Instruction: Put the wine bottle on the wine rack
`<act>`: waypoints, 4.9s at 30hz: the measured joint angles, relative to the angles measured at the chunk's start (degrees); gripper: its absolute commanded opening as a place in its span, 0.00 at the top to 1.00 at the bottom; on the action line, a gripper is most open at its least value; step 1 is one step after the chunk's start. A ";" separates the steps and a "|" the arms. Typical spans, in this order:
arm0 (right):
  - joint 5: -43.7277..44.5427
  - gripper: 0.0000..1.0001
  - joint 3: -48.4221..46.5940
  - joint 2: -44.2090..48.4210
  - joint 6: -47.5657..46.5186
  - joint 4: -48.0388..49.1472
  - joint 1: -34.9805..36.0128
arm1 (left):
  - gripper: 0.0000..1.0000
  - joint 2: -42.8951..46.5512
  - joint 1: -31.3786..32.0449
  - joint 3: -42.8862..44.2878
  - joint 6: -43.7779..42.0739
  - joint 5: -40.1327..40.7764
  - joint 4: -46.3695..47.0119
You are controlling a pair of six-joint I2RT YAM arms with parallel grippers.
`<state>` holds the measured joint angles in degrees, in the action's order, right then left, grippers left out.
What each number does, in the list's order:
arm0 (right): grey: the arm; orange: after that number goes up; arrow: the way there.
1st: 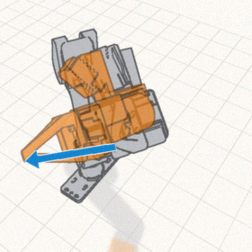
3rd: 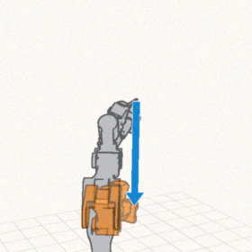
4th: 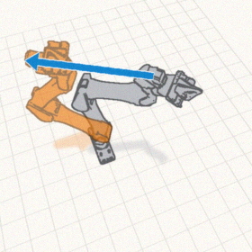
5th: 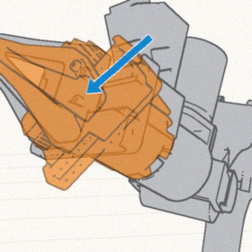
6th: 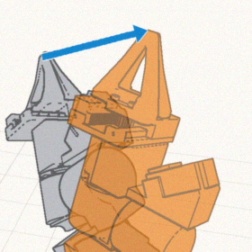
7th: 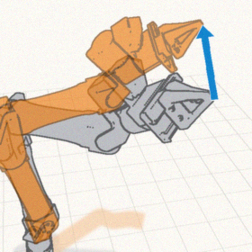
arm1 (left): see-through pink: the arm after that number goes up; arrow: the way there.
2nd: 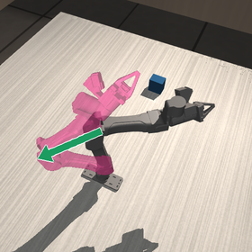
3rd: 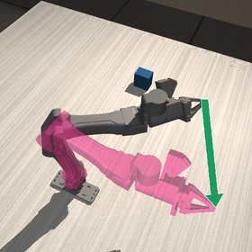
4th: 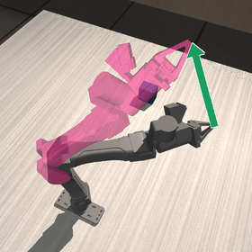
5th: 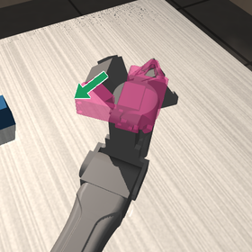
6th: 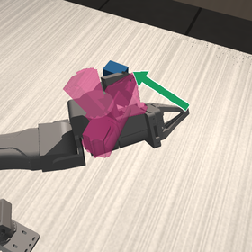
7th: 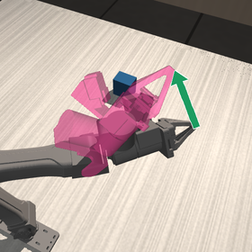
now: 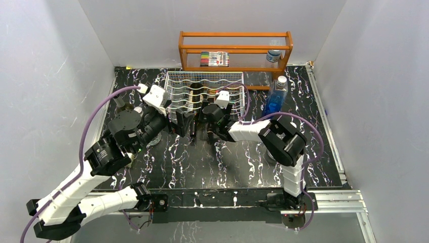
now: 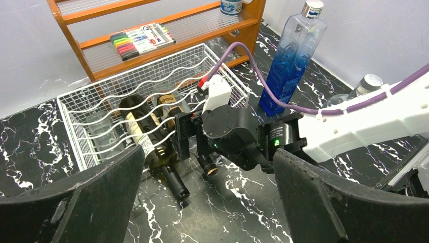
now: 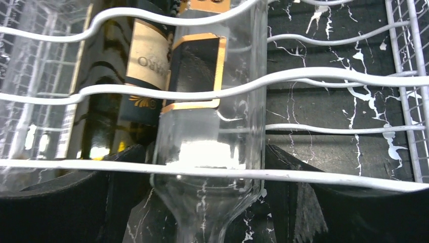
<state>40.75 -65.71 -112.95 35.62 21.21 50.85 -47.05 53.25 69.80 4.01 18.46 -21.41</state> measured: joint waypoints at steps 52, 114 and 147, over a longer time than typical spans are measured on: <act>2.73 0.02 -11.58 43.06 -20.68 -41.09 -19.58 | 0.02 -15.45 -0.04 -16.02 19.61 2.34 0.35; -55.28 0.71 1.73 52.09 -16.83 -57.05 -30.10 | 0.02 -20.11 -0.02 -26.77 4.33 -23.28 30.12; -69.46 0.73 13.51 61.05 -5.55 -43.32 -30.10 | 0.14 -30.12 0.28 -24.85 -6.67 -33.53 35.71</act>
<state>-28.71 -52.21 -51.90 30.06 -22.11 20.75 -77.17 53.54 44.95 -2.66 -15.07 14.31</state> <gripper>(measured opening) 0.716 0.854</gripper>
